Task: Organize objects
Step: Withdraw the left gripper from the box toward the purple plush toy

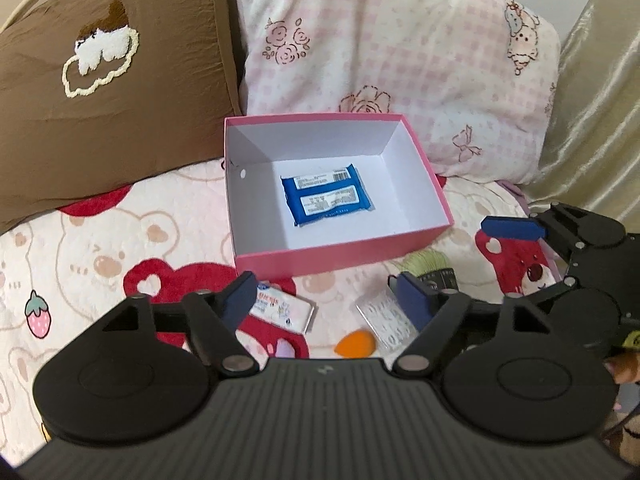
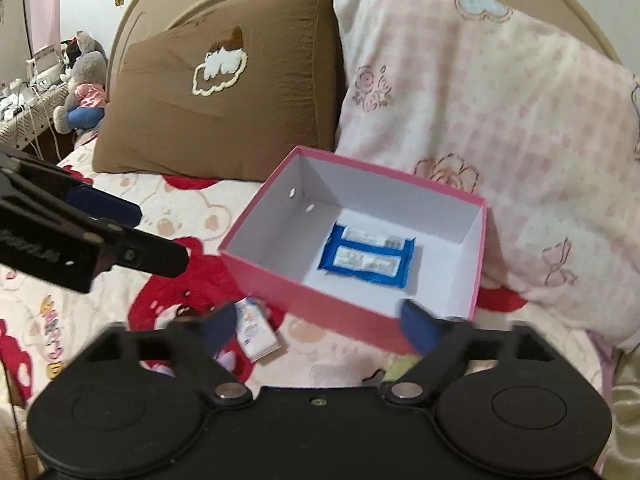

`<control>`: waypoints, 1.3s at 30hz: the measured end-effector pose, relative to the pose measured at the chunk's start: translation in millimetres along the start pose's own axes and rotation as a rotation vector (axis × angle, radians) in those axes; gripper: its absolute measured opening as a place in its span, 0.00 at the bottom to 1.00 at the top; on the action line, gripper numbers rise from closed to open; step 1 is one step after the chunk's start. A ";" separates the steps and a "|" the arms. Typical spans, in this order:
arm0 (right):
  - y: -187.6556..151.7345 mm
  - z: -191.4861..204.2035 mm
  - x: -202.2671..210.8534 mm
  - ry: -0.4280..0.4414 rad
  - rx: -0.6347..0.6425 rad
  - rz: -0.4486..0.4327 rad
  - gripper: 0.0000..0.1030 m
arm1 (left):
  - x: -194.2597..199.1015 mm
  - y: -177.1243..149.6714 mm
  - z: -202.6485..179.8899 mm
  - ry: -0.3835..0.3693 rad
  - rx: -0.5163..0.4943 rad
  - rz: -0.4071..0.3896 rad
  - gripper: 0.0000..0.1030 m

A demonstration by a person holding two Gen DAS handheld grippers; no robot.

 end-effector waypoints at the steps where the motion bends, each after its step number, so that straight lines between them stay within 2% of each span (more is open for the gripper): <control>1: -1.8 1.8 2.7 -0.001 -0.001 -0.003 0.94 | 2.2 -2.4 0.4 0.000 -0.006 -0.001 0.79; 6: -10.2 11.3 10.4 0.022 0.011 0.028 0.95 | 10.8 -14.6 7.1 -0.002 -0.013 0.000 0.91; 10: -17.7 25.0 18.3 0.031 0.055 0.032 0.95 | 12.4 -25.3 11.6 -0.018 -0.017 0.008 0.96; 18: -30.1 48.5 27.2 0.068 0.132 0.027 0.95 | -0.6 -49.1 19.3 -0.026 0.001 0.052 0.97; 28: -47.8 69.5 28.2 0.166 0.181 0.063 0.95 | -8.9 -79.2 28.8 -0.052 0.045 0.109 0.97; 32: -45.5 70.0 27.3 0.126 0.167 0.032 0.95 | -9.8 -88.3 33.2 -0.061 0.047 0.123 0.96; 36: -43.6 64.8 23.1 0.140 0.134 0.035 0.95 | -11.1 -92.4 42.8 -0.022 0.104 0.083 0.97; 39: -47.2 69.4 18.8 0.121 0.142 0.035 0.95 | -14.9 -98.1 49.9 0.008 0.103 0.085 0.97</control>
Point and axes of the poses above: each gripper's, at about its wrist camera, not at the fingertips, and x roughly against the way its jaws point, z to its left, y to its top, the point moved 3 cm from there along -x, roughly the way its jaws point, and after that the axes turned 2 degrees about z, right-handed, at the moved point
